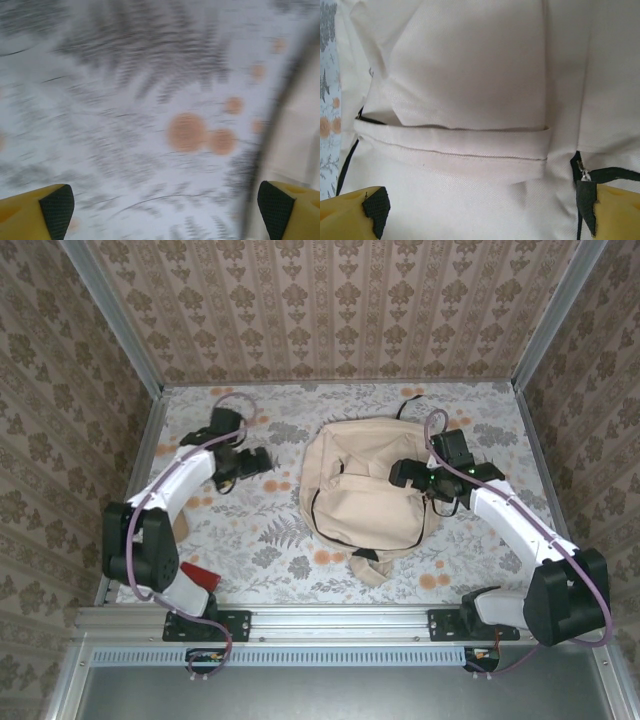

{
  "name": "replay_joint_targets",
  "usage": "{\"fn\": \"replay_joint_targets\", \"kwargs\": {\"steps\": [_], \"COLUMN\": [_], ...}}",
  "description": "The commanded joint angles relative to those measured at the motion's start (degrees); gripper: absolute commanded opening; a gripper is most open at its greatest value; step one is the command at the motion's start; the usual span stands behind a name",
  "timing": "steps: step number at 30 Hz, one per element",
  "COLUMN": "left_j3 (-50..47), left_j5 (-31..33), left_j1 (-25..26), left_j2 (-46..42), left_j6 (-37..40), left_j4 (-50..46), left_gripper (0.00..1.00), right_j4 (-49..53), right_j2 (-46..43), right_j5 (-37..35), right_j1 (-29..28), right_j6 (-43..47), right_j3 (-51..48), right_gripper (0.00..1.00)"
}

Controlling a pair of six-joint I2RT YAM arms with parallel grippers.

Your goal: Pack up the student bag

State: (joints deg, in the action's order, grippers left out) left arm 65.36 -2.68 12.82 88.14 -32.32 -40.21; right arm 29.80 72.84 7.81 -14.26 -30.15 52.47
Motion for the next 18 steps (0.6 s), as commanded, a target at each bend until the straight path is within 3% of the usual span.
{"fn": "replay_joint_targets", "kwargs": {"steps": [1, 4, 10, 18], "left_j3": [-4.9, -8.4, -11.6, -14.6], "left_j5": [4.3, 4.9, 7.9, 4.6], "left_j1": [-6.9, -15.2, -26.6, -32.6], "left_j2": [-4.8, -8.2, -11.1, -6.0], "left_j6": [1.2, -0.4, -0.5, -0.8], "left_j4": [-5.4, -6.0, -6.3, 1.9], "left_gripper": [0.99, 1.0, 1.0, 1.0], "right_j4": [2.5, 2.5, 1.9, 3.1], "right_j2": [-0.4, -0.4, 0.3, 2.7], "right_j5": [-1.8, -2.4, -2.3, -2.0], "right_j1": [-1.9, -3.5, -5.5, -7.4], "right_j6": [0.8, -0.1, -1.5, -1.8], "right_j3": [1.9, 2.3, 2.9, 5.5], "right_gripper": [0.99, 1.0, 1.0, 1.0]}}
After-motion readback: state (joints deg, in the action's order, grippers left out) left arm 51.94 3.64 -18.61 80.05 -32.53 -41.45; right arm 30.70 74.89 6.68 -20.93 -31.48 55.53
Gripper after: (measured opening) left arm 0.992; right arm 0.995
